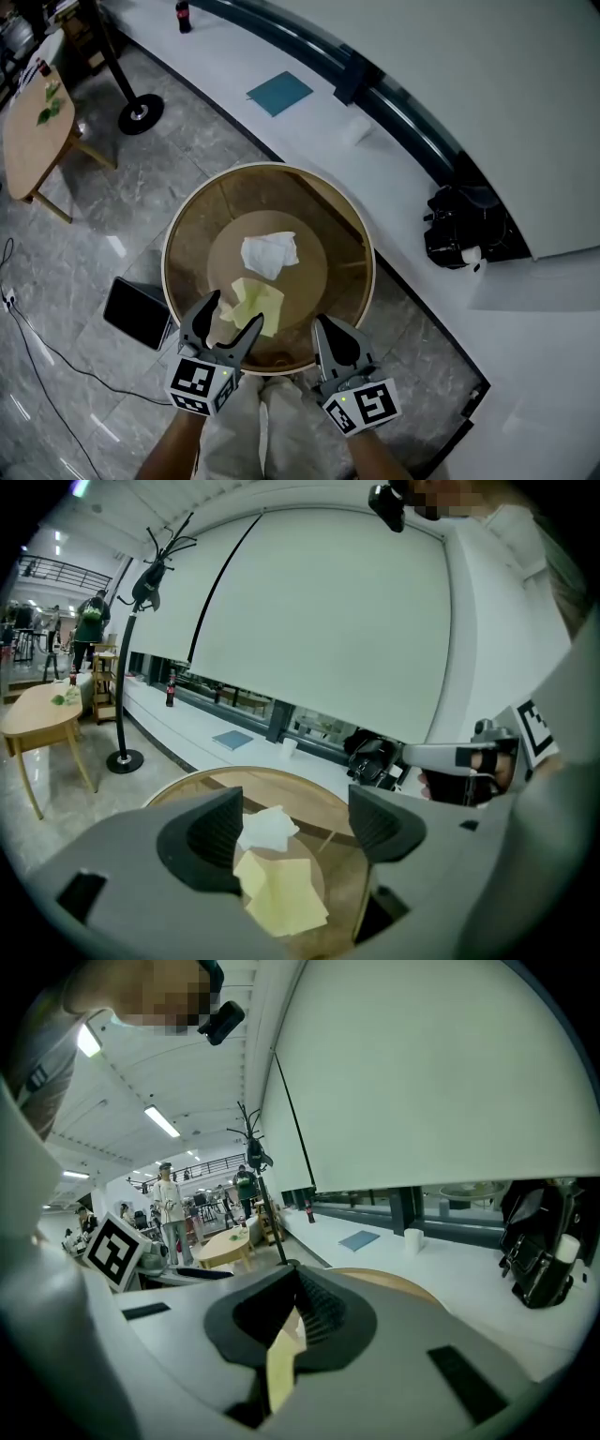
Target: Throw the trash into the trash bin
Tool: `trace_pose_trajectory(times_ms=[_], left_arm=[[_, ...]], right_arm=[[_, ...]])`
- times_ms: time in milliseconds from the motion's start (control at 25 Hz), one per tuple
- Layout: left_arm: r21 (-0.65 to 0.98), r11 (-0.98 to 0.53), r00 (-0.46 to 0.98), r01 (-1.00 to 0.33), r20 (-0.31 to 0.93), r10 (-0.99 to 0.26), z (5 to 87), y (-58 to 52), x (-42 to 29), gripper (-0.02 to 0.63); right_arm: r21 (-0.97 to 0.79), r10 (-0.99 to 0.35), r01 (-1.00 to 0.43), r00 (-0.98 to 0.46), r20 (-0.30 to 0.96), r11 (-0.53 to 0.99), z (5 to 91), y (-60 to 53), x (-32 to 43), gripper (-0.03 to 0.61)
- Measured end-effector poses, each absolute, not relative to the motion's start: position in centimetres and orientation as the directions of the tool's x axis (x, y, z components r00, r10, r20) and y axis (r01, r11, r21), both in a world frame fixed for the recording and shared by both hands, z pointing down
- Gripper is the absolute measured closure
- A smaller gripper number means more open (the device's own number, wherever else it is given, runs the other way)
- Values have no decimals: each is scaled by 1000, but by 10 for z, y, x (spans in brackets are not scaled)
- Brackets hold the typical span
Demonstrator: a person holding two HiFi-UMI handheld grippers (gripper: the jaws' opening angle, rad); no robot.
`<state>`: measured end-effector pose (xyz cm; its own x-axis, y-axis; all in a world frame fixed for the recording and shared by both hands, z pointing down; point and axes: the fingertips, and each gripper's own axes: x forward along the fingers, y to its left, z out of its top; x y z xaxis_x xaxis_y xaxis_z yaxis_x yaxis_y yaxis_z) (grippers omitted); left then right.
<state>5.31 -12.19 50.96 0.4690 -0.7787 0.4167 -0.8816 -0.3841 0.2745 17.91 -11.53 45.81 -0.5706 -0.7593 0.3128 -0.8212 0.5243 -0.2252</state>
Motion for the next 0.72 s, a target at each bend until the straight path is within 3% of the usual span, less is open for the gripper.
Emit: trace_pose_trajectory(times_ms=[720], left_arm=[[145,-434,399,-889,711,-579,695,-119,83,265]], right_arm=[[-251,-747,-838,-546,378,485,492,-111,193,563]])
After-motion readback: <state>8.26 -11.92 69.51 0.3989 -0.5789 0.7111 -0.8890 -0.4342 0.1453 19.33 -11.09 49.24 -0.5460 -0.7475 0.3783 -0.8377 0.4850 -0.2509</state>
